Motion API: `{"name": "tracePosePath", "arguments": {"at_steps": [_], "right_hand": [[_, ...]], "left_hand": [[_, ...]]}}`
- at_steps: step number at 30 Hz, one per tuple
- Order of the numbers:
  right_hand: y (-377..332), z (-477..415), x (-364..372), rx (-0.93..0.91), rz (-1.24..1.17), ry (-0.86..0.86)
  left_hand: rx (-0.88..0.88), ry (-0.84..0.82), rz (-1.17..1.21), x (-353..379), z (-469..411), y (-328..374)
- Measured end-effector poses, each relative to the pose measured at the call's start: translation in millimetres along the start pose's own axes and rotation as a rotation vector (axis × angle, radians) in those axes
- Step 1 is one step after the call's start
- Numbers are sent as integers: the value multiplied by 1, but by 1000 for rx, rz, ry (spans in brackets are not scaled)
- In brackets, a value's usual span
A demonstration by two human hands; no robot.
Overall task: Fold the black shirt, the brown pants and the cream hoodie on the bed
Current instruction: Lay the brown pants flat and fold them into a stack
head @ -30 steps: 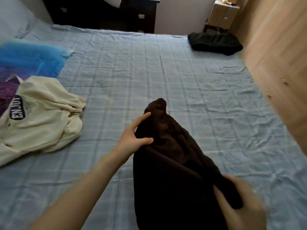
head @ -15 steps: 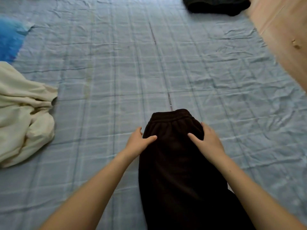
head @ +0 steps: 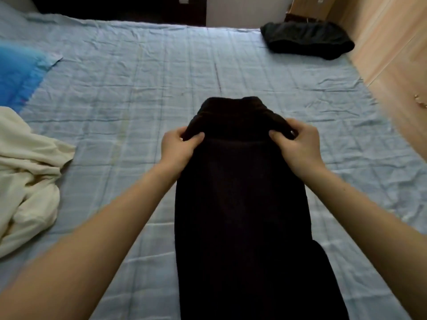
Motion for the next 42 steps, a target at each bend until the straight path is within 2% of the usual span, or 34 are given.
{"name": "tracePosePath", "arguments": {"at_steps": [3, 6, 10, 14, 17, 20, 23, 26, 28, 31, 32, 34, 36, 42], "right_hand": [[-13, -86, 27, 22, 48, 21], [12, -102, 69, 60, 343, -152], [67, -2, 88, -88, 601, -385], [133, 138, 50, -123, 812, -411], [174, 179, 48, -141, 867, -456], [190, 177, 59, -172, 827, -414], [186, 175, 56, -172, 811, -433], [159, 192, 30, -195, 734, -444], [136, 217, -4, -183, 598, -373], [130, 266, -76, -119, 498, -154], [140, 280, -98, -46, 504, -109], [170, 302, -124, 210, 450, -136], [191, 319, -126, 344, 353, -247], [187, 325, -121, 218, 114, -360]], "left_hand": [[115, 65, -116, 24, -64, 46], [249, 42, -481, 55, -73, 49], [437, -167, -802, 100, 19, -33], [461, -310, -1004, 103, 111, -134], [493, -329, -1024, 102, 123, -172], [532, -297, -1033, 108, 123, -185], [521, -337, -1035, 108, 122, -176], [432, -336, -899, 88, 141, -158], [279, -252, -686, 60, 172, -150], [-20, -99, -445, 13, 236, -160], [-131, -71, -360, 2, 256, -166], [-288, -109, -181, -3, 291, -175], [-292, -231, -98, 6, 317, -176], [52, -337, -201, 8, 332, -170]]}}
Point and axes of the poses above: each hand's wrist, its own z-axis away from the middle knuckle, its own x-axis out of the palm, y = z × x, the point moved 8 cm from there along -z, towards the middle knuckle, and after that the axes turned 13 degrees about y, right-handed, at the moved point
